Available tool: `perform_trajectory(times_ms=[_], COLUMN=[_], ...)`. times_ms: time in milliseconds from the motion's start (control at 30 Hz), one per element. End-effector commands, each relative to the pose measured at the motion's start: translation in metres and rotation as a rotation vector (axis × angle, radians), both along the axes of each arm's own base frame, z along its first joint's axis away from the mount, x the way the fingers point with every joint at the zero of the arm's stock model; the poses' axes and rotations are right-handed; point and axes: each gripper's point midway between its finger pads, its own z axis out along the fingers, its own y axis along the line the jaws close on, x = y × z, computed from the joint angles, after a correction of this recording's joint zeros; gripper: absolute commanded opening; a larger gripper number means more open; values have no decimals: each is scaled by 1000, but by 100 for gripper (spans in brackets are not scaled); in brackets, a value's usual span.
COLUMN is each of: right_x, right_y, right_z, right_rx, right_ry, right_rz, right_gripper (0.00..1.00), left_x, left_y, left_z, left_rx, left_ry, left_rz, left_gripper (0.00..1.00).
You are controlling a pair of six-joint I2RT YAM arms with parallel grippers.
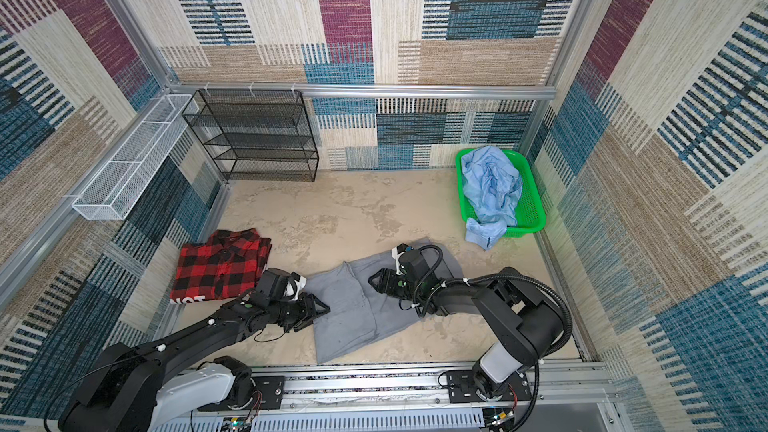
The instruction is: Fold and stack the long sleeve shirts
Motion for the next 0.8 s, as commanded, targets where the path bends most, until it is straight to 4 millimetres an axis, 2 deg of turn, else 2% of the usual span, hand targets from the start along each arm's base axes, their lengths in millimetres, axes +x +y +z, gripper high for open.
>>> perform_trajectory(times_ms=[0,167,233,300,500,633,767], right_x=[-17,-26,-28,-30,-37,-29,-26], right_y=[-8,0,3,10,23,14,15], right_z=[-23,-26,-27,-26,-25,-26,-23], right_rx=[-45,-42,-42,-40,-38,-107,-126], right_ry=[109,120,122,121,122,103,85], right_rz=[-7,7,11,20,48,8,6], right_gripper=[63,63,63,63,63,63,63], left_x=[-8,5,8,9,8,8,8], left_y=[17,16,14,12,18,24,22], left_z=[-8,12,19,25,48,70,77], left_rx=[95,103,99,96,124,143,128], left_ry=[49,-10,-23,-24,-59,-98,-97], left_rz=[42,34,28,19,16,25,22], left_gripper=[39,14,12,1,0,0,0])
